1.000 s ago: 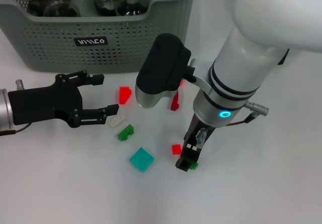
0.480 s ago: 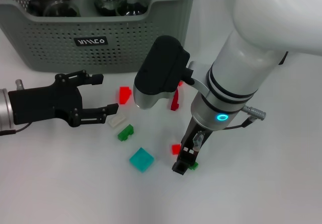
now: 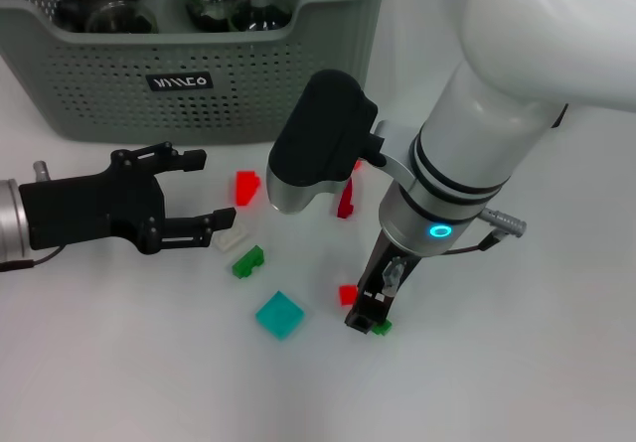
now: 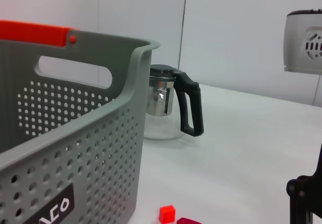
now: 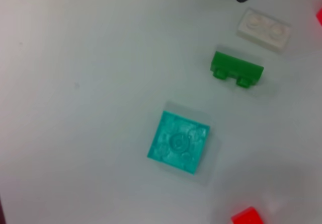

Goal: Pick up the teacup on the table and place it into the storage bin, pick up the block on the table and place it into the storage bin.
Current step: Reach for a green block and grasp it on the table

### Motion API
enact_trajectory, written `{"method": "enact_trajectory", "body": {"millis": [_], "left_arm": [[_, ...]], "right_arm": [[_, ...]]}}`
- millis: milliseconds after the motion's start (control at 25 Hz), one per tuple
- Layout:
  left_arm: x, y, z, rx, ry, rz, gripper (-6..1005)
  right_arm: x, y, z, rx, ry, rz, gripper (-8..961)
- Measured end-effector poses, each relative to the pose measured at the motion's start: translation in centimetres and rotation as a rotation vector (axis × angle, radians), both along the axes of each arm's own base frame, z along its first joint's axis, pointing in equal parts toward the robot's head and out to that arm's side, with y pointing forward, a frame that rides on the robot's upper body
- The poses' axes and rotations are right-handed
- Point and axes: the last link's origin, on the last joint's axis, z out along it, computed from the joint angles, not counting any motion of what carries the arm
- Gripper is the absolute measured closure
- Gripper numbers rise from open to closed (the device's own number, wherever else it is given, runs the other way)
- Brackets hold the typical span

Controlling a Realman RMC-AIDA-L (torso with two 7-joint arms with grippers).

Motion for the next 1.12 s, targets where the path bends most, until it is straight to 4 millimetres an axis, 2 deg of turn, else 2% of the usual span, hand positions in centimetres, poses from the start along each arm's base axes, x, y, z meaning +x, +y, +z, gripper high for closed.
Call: {"method": "enact_trajectory", "body": {"millis": [200, 400, 760, 960, 1120], "left_arm": [[-0.01, -0.01, -0.03, -0.001, 0.002, -0.003, 151], [-0.12, -0.2, -0.11, 0.001, 0.003, -0.004, 150], [-0.08, -0.23, -0.14, 0.0, 0.001, -0.008, 150], [-0.05, -0.21, -0.16, 0.0, 0.001, -0.01, 150], [-0.15, -0.21, -0.16, 0.004, 0.002, -0.005, 150]], "right_arm": [[0.26, 0.04, 0.01, 0.002, -0.006, -0.011, 400], [0.34, 0.03, 0.03, 0.007, -0.011, -0.024, 531], [0.54, -0.28, 0.21, -0.006, -0.031, -0.04, 526], [0.56, -0.28, 0.23, 0.0, -0.037, -0.053, 570], [0.6, -0.29, 0.22, 0.001, -0.04, -0.056, 645]]}}
